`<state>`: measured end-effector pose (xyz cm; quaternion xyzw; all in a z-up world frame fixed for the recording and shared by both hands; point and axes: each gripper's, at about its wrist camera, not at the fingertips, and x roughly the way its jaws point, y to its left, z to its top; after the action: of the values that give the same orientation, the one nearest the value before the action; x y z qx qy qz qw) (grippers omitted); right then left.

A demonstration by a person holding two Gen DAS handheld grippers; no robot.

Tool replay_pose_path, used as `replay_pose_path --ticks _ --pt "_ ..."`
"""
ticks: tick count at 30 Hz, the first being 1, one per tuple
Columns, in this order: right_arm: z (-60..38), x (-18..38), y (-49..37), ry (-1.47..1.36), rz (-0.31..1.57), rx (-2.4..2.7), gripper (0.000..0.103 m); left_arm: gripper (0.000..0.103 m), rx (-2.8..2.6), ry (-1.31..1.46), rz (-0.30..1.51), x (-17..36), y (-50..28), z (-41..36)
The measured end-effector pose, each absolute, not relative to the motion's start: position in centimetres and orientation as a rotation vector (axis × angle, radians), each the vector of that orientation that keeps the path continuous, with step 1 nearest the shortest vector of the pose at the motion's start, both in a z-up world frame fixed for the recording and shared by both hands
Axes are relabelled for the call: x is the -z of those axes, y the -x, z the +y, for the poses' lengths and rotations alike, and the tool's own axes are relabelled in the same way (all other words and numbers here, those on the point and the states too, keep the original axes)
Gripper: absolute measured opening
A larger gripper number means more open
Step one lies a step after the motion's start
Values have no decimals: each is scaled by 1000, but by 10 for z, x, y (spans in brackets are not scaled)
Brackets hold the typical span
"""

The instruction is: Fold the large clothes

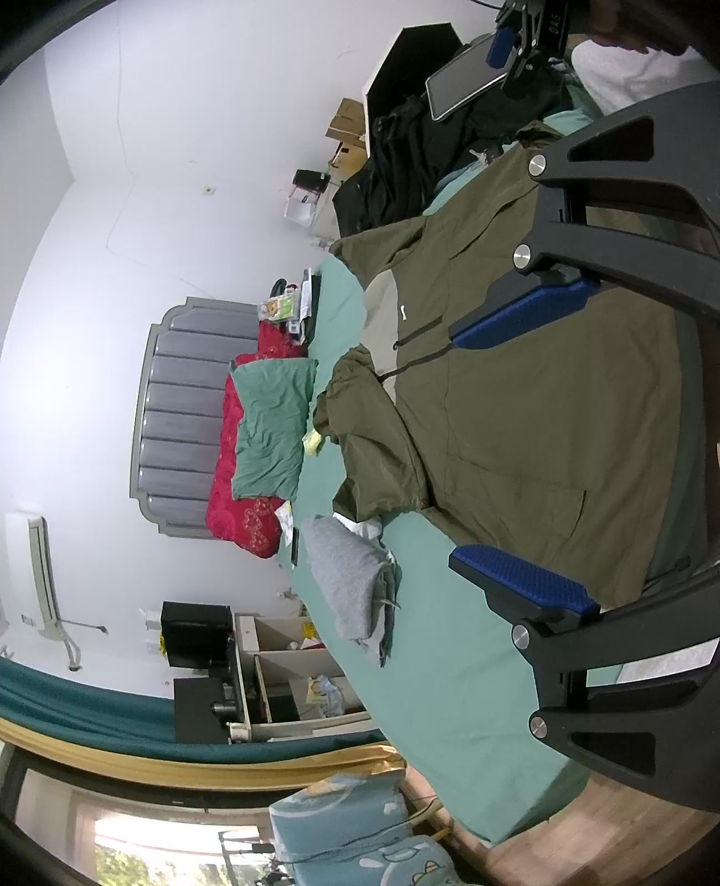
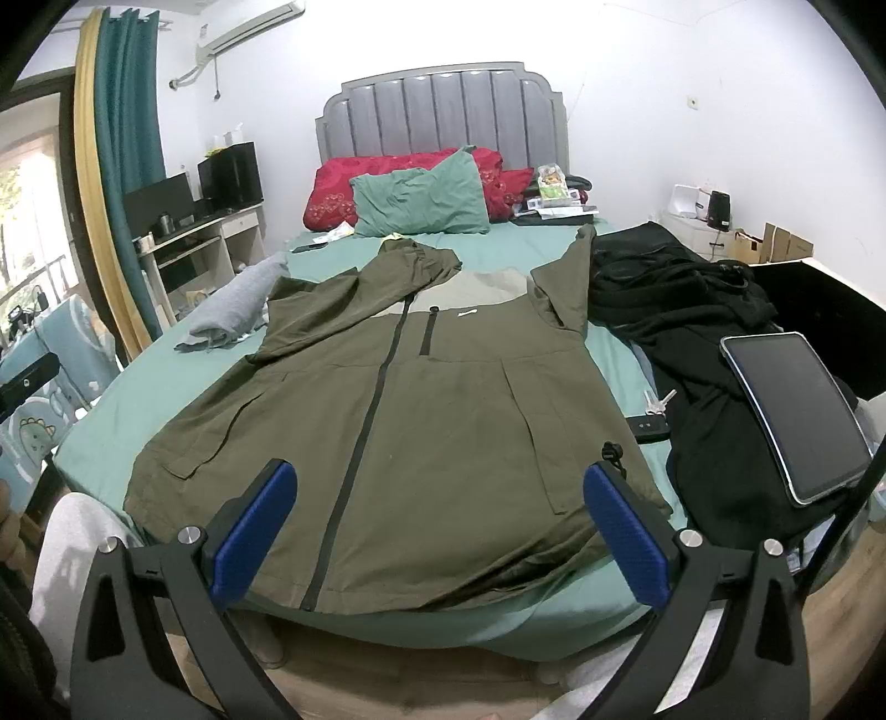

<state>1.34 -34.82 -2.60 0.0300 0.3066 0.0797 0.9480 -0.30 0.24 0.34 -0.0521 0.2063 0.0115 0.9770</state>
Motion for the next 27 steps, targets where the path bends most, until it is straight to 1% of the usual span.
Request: replay_pose_path --ticks 27 --pt "-347 27 -12 -59 618 -164 102 76 -23 96 408 -2 2 5"
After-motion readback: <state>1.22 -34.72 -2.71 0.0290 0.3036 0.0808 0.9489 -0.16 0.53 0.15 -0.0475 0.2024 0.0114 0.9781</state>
